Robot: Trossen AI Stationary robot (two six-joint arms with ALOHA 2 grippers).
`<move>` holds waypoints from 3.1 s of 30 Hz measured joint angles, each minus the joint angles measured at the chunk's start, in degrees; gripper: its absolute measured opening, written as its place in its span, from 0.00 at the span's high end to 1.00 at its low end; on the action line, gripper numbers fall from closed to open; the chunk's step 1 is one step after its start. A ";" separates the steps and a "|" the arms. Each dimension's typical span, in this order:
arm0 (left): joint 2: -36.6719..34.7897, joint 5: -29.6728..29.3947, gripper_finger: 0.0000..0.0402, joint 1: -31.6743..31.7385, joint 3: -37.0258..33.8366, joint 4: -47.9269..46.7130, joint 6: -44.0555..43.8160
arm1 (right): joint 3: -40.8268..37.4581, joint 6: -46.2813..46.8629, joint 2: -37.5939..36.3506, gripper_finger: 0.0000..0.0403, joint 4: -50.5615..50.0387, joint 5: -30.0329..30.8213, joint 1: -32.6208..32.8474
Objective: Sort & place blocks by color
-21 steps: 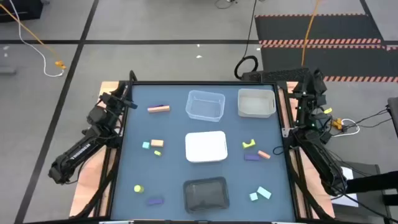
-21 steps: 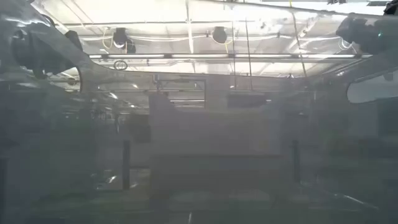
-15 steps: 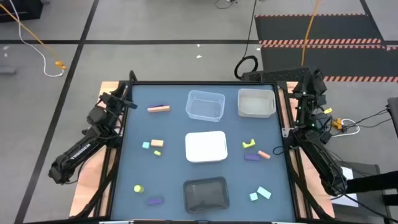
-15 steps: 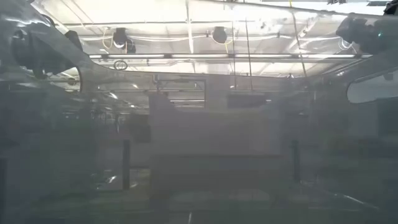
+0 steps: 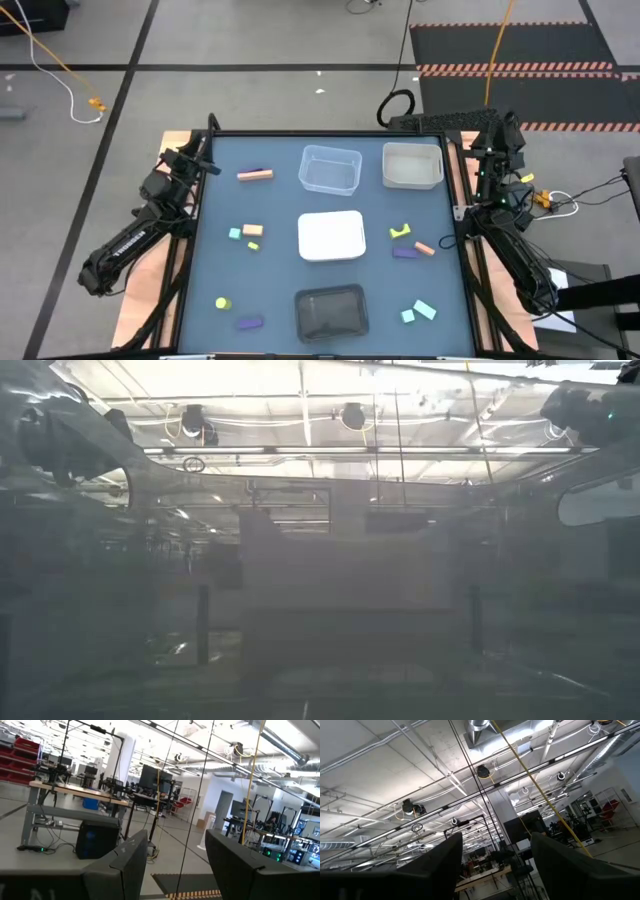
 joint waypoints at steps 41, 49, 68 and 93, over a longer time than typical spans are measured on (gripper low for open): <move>0.00 0.00 0.50 0.01 0.00 0.00 0.00 | -0.01 0.00 0.02 0.44 0.00 0.00 0.01; 0.00 -0.01 0.50 0.01 0.00 0.01 0.00 | 0.00 -0.01 0.00 0.44 0.00 0.01 0.00; 0.00 -0.01 0.50 -0.01 0.00 0.00 0.00 | 0.01 -0.01 0.02 0.44 0.00 -0.01 0.00; 0.00 -0.02 0.50 0.01 0.00 0.00 0.00 | 0.00 4.03 0.00 0.44 0.22 -0.29 0.09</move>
